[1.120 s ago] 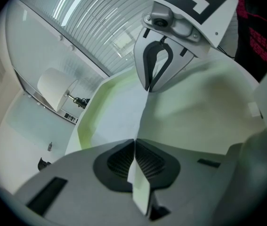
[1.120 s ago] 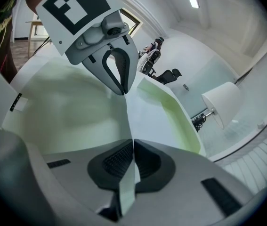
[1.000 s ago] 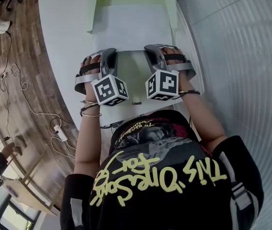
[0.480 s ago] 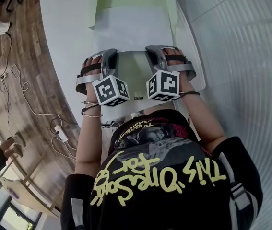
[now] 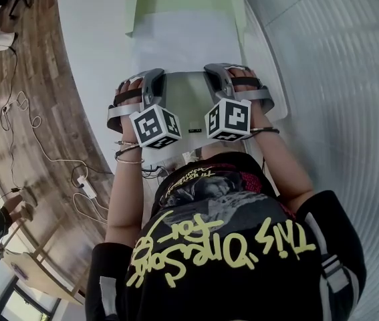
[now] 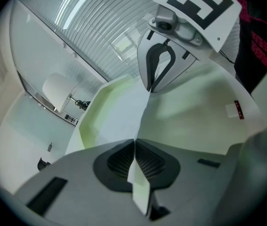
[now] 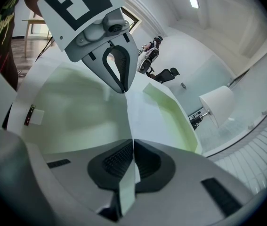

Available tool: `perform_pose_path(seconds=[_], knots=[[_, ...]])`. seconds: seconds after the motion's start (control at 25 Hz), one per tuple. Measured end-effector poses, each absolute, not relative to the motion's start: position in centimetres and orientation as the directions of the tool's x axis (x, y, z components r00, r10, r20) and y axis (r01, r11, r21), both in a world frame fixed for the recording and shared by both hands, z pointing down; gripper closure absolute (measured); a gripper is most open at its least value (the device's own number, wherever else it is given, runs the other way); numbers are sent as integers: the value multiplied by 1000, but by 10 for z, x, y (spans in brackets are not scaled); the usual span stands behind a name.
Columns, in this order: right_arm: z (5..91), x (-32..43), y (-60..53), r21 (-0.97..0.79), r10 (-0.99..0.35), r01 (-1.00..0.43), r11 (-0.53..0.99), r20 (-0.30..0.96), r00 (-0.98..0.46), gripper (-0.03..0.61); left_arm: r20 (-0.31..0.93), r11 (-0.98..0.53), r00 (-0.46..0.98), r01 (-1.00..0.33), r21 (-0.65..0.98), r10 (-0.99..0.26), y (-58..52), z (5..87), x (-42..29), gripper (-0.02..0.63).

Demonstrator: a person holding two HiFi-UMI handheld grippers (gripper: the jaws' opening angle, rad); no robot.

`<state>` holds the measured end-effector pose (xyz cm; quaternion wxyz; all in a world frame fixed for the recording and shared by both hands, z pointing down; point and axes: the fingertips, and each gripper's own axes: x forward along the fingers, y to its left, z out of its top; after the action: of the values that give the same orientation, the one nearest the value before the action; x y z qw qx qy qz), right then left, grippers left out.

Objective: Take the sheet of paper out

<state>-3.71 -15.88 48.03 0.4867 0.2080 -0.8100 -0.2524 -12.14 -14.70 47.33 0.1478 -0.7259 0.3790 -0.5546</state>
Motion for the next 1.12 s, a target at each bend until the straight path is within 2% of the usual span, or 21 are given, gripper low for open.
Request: perform_pose_path(seconds=[1.12], knots=[[479, -34, -118, 637, -621, -125, 761, 658, -426, 568, 678, -659, 100, -374, -653, -729, -102, 473, -122, 601]])
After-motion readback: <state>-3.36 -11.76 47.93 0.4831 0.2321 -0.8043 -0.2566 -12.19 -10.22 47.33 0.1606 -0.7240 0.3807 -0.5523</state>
